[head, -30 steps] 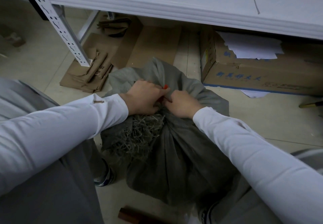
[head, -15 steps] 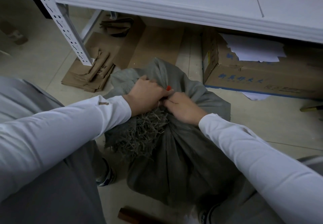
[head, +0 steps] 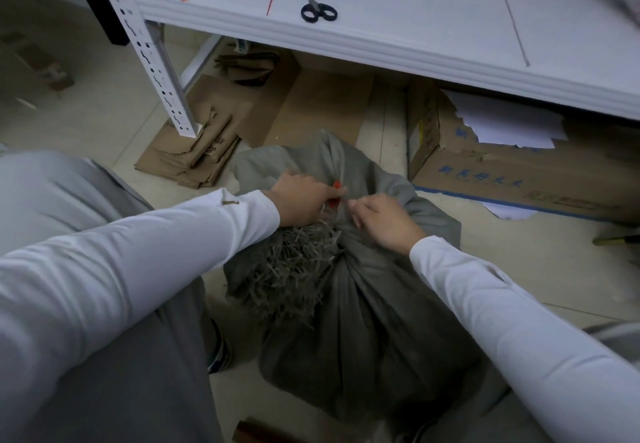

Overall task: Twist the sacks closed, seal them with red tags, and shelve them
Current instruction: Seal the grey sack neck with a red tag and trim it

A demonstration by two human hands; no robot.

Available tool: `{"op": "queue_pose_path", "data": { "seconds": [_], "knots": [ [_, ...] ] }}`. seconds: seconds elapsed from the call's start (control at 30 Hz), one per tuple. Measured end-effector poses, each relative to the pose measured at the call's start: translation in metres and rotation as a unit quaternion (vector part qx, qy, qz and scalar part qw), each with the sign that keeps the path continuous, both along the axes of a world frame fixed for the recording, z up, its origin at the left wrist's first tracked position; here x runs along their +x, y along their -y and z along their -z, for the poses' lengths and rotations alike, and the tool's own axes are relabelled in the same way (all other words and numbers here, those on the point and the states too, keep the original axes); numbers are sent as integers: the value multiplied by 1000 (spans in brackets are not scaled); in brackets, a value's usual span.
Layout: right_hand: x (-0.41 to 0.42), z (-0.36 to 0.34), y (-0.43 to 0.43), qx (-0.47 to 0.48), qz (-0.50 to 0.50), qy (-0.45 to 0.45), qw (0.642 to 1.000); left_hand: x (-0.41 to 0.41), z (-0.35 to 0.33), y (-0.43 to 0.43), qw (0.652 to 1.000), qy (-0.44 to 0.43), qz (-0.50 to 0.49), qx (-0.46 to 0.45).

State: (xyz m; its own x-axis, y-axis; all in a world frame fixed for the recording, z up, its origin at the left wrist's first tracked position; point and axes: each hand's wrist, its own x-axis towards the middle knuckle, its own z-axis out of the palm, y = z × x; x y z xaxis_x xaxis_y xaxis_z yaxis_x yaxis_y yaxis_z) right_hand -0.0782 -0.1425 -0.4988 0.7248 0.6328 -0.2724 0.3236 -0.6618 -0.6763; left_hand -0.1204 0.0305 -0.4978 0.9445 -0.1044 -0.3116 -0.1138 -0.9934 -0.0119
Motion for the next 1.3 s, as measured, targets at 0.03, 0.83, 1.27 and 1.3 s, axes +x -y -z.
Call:
{"op": "queue_pose_path", "data": {
  "seconds": [0.03, 0.83, 1.27, 1.3],
  "knots": [
    [4, -4, 4, 5, 15, -11, 1000, 1, -1, -3, 1000, -10, -2, -13],
    [8, -38, 4, 85, 136, 5, 987, -25, -107, -24, 998, -13, 57, 17],
    [24, -63, -4, 137, 170, 31, 976, -8, -116, -68, 999, 23, -27, -11],
    [28, -69, -7, 149, 177, 33, 972, -7, -123, -69, 997, 54, -29, -52]
  ]
}}
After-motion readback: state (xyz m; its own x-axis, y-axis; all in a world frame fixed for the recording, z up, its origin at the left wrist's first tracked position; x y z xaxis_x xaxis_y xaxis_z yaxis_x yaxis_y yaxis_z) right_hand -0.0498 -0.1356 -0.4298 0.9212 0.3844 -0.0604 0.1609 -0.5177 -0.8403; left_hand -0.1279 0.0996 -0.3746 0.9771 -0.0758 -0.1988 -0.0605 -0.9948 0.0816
